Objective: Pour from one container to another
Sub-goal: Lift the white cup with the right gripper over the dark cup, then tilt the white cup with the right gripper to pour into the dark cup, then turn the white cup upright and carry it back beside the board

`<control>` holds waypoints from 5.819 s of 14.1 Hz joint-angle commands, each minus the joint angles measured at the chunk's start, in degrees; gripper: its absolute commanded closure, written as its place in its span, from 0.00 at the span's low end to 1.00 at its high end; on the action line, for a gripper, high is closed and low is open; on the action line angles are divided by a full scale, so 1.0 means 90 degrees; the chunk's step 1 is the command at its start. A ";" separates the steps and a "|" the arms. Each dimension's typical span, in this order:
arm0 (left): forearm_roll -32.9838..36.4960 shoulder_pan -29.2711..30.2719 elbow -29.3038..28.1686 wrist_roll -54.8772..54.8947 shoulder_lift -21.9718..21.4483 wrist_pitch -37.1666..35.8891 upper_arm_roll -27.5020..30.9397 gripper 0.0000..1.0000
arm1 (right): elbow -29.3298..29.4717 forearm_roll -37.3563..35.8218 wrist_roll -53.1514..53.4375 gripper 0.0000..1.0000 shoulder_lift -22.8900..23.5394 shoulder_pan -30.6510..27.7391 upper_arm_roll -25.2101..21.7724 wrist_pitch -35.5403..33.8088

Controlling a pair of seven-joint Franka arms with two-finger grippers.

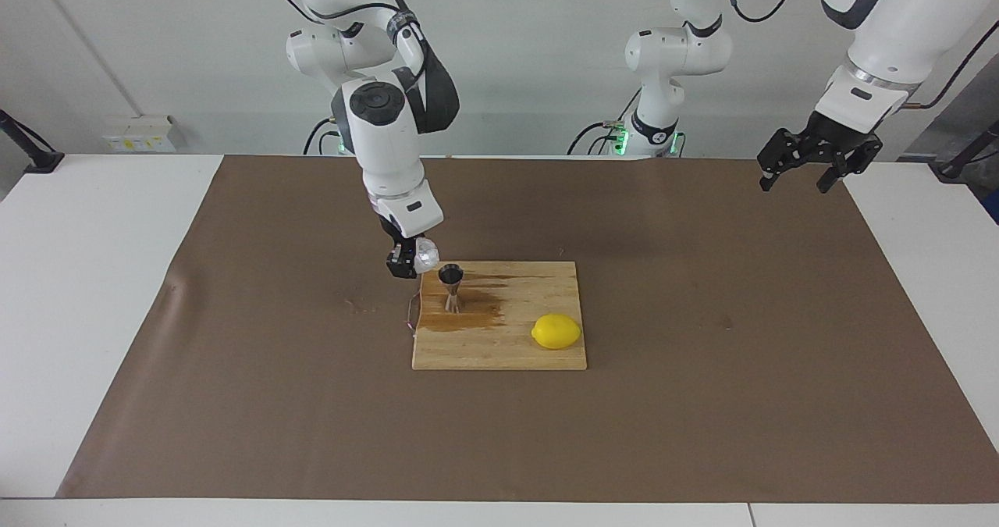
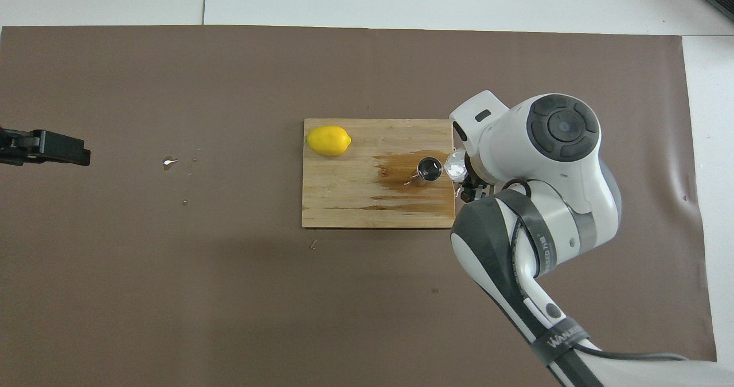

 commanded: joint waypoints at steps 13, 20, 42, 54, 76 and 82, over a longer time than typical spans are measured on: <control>-0.0028 0.0114 -0.0070 0.0079 -0.0076 -0.0132 -0.0187 0.00 | -0.0006 -0.2009 0.0812 0.85 -0.0048 0.0521 0.0022 -0.0186; -0.0038 0.0202 -0.0118 0.0079 -0.0134 -0.0248 -0.0158 0.00 | -0.0006 -0.2497 0.1182 0.85 0.0039 0.0746 0.0022 -0.0185; -0.0028 0.0202 -0.0119 0.0079 -0.0134 -0.0249 -0.0158 0.00 | -0.0094 -0.2986 0.1281 0.86 0.0059 0.0912 0.0032 -0.0195; -0.0028 0.0202 -0.0118 0.0079 -0.0134 -0.0249 -0.0158 0.00 | -0.0163 -0.2977 0.1281 0.86 0.0059 0.0882 0.0051 -0.0098; -0.0038 0.0202 -0.0119 0.0079 -0.0134 -0.0249 -0.0158 0.00 | -0.0260 0.1296 -0.2514 0.86 -0.0019 -0.0531 0.0052 0.0742; -0.0028 0.0202 -0.0119 0.0069 -0.0134 -0.0249 -0.0158 0.00 | -0.0699 0.3650 -0.4983 0.86 0.0039 -0.1723 0.0052 0.0752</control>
